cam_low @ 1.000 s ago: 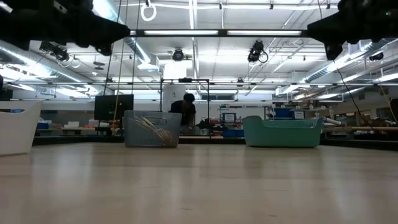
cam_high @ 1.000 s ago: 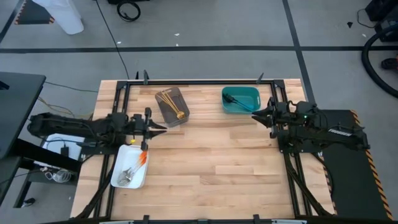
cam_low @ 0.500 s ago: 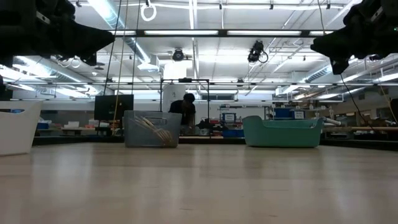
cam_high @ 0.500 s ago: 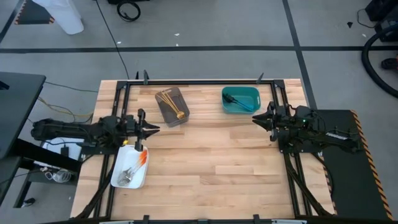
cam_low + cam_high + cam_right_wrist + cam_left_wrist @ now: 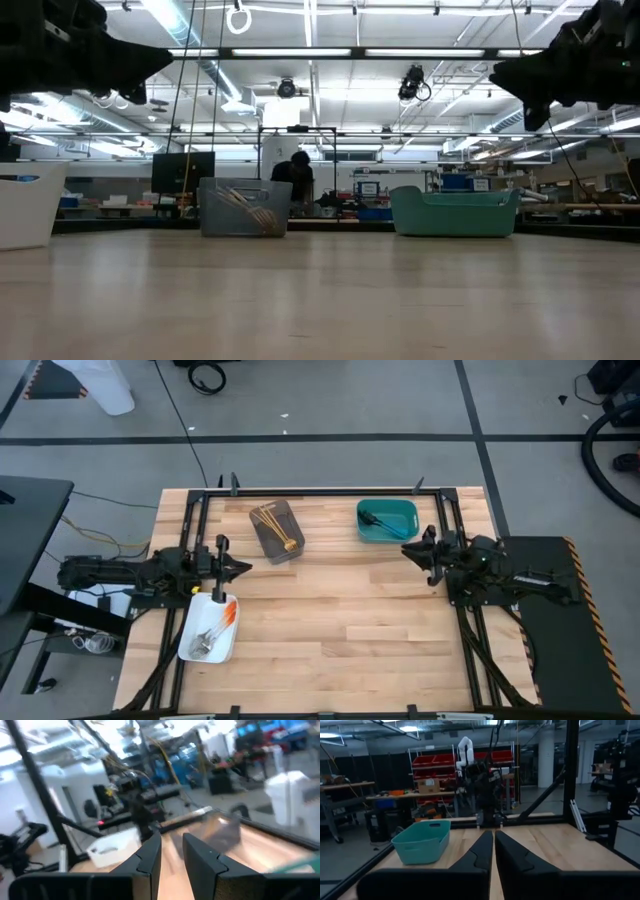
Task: Sort silverware by color (type)
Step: Return to Home Position
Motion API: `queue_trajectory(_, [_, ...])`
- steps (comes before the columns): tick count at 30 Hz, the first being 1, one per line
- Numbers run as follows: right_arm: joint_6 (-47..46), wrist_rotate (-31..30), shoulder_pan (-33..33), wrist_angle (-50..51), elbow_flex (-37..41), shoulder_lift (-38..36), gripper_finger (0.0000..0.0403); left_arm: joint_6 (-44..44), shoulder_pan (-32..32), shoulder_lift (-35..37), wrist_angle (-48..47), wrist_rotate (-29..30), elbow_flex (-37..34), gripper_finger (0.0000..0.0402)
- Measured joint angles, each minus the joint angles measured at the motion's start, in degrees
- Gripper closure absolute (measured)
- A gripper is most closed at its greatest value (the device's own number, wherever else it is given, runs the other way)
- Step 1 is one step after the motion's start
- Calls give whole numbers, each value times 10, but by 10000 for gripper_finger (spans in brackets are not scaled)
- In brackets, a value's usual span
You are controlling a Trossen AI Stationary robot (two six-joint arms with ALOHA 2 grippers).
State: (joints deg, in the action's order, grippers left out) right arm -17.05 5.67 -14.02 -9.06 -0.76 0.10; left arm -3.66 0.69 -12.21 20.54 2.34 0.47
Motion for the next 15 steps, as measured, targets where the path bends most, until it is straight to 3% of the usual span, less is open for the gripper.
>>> queue_trajectory(6, [-74, -94, 0, 6, 4, 11, 312, -30, 0, 0, 1, 1, 0, 390])
queue_trajectory(9, [-87, -106, 0, 5, 4, 11, 312, -45, -3, -1, -31, -14, 0, 389])
queue_trajectory(12, [-85, -106, 0, 5, 4, 11, 312, -91, -11, -2, -77, -68, 0, 382])
queue_trajectory(15, [-84, -106, 0, 5, 4, 11, 312, -67, -17, -1, -63, -68, 0, 381])
